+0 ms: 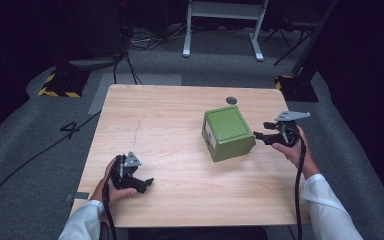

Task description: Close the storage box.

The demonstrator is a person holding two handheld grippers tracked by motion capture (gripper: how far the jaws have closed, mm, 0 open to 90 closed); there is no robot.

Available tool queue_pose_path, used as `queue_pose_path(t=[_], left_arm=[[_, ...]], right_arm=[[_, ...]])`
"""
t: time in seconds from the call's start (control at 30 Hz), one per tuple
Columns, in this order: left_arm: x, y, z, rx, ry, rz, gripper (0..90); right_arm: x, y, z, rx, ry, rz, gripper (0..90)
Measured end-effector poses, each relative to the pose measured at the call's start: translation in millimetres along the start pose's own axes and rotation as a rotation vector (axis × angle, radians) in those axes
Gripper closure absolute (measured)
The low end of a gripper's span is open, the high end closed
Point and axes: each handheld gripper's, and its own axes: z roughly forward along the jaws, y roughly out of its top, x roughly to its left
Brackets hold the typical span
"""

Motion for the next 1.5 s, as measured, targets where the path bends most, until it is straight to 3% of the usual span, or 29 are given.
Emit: queue_pose_path(t=[0.17,0.27,0.37,0.53,0.77,0.87,1.1,1.23,1.5], left_arm=[[-0.2,-0.4,-0.4,0.001,0.002,0.0,0.5],[-0.2,-0.4,-0.4,0.0,0.003,0.0,0.5],[-0.4,-0.5,-0.5,0.0,0.003,-0.002,0.5],[-0.5,-0.5,-0.5,0.001,0.004,-0.003,0.5],[-0.6,-0.6,-0.6,0.001,0.004,-0.004,0.5],[-0.6,-0.7,-0.7,0.001,0.005,-0.003,0.5],[-0.6,-0.9,-0.9,0.001,0.006,-0.002,0.5],[-0.6,-0.9,-0.9,0.001,0.006,-0.003,0.5],[-0.6,-0.9,-0.9,0.001,0.005,-0.003,0.5]], right_arm=[[-1.9,-2.1,6.5,0.011,0.028,0.014,36.2],[-2.6,-4.5,8.2,0.026,0.009,0.006,37.0],[-5.6,-10.0,12.4,0.033,0.023,0.036,36.4],[-4.3,-5.4,15.9,0.019,0.007,0.031,36.4],[-2.5,-7.4,36.3,0.107,-0.028,0.003,37.1],[-5.9,-9.4,39.7,0.114,-0.009,0.017,36.8],[-8.1,-10.2,35.6,0.124,-0.004,-0.003,47.6],[-23.2,-18.6,29.0,0.117,-0.008,0.027,57.8],[-44.4,-31.3,22.6,0.103,-0.006,0.076,65.0]])
